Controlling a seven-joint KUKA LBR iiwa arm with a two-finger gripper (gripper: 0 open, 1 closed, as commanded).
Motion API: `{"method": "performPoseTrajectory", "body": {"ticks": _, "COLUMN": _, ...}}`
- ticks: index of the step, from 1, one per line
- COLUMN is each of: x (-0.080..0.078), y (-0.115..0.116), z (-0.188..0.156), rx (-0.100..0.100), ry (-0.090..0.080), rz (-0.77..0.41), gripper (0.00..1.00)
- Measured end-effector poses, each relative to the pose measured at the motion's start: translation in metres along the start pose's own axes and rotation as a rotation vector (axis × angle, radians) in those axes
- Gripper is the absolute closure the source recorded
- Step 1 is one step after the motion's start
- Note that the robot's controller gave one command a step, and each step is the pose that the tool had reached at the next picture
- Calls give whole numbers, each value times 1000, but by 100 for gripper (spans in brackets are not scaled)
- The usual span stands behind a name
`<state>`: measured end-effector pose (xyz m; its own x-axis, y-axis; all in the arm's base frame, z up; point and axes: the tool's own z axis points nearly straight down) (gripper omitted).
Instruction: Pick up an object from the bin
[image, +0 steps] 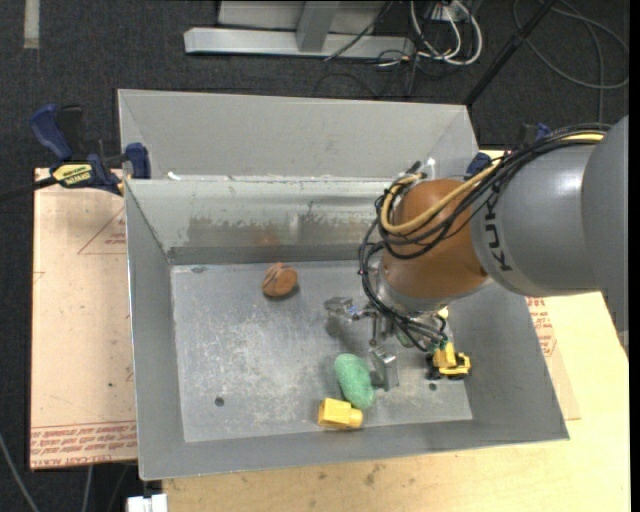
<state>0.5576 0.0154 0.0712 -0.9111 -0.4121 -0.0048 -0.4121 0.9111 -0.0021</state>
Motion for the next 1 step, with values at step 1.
{"method": "performPoseTrajectory", "body": {"ticks": 1, "x": -5, "y": 17, "z": 1, "rx": -2, "ry": 1, "rz": -40, "gripper": 100}}
